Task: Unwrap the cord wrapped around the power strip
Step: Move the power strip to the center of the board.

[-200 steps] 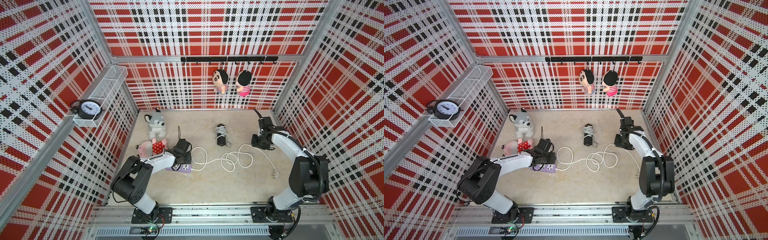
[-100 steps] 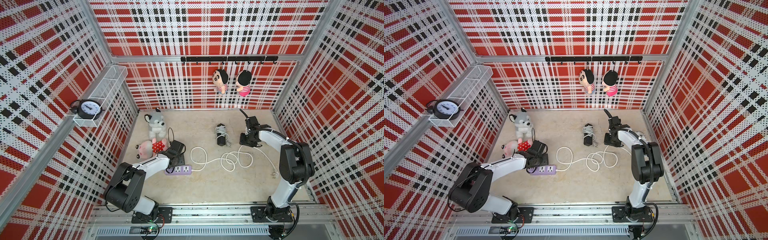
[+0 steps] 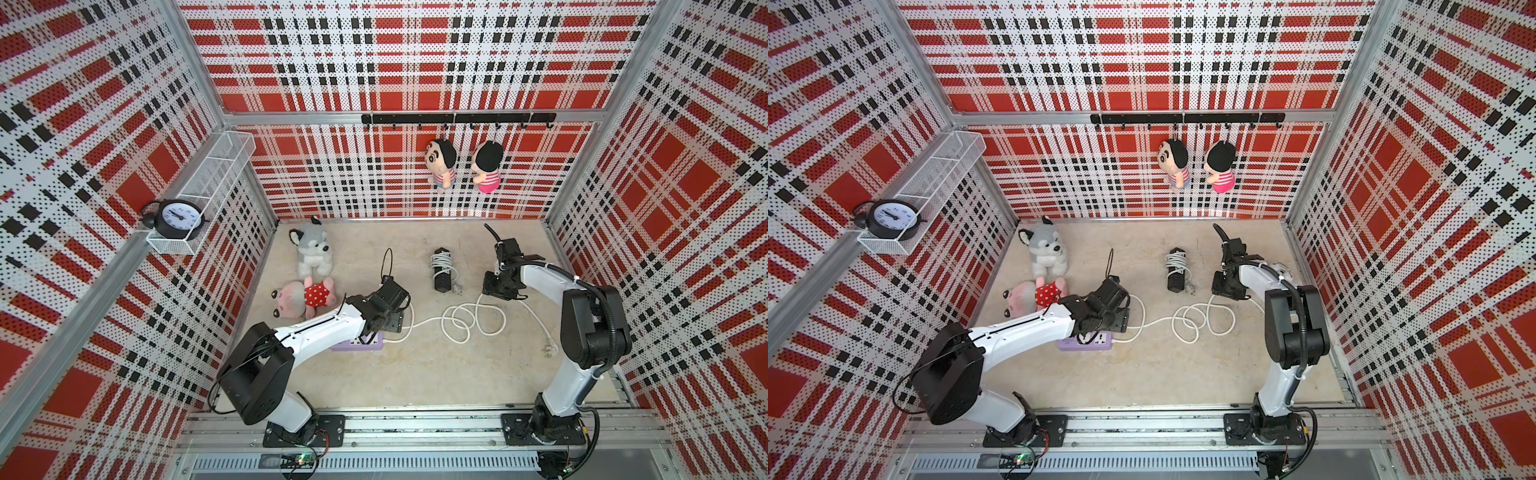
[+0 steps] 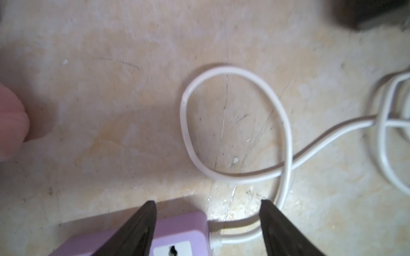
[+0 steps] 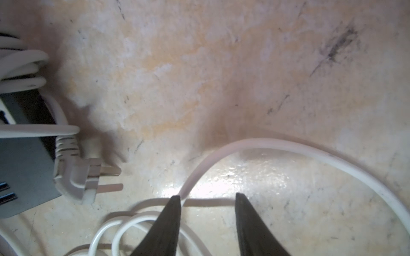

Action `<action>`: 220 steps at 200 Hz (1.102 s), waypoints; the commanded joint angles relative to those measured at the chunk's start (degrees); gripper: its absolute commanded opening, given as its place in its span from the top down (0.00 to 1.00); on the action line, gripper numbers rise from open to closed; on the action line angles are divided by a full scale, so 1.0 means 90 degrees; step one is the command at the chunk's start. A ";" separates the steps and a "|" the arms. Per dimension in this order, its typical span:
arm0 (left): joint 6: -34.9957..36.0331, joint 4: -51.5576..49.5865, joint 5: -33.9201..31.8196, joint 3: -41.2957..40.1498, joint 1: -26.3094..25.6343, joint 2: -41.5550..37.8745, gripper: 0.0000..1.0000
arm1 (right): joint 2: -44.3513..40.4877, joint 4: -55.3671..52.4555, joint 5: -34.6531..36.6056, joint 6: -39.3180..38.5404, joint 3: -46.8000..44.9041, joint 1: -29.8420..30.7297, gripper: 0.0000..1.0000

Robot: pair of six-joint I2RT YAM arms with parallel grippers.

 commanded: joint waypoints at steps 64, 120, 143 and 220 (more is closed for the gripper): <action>-0.1042 -0.0951 -0.0405 -0.0284 -0.0209 0.0147 0.39 | -0.0280 0.0109 -0.0062 -0.0129 -0.0044 -0.0193 0.56; -0.1437 -0.1475 -0.0740 -0.0662 0.0308 0.0009 0.44 | -0.0255 0.0175 -0.0101 -0.0186 -0.0119 -0.0323 0.58; -0.1527 -0.1590 -0.0917 -0.1026 0.0830 -0.0434 0.45 | -0.0282 0.0108 -0.0024 -0.0266 -0.0139 -0.0363 0.59; -0.1154 -0.1237 -0.0825 -0.0456 0.1016 -0.1135 0.35 | -0.0191 0.0172 -0.0094 -0.0341 0.0102 -0.0048 0.59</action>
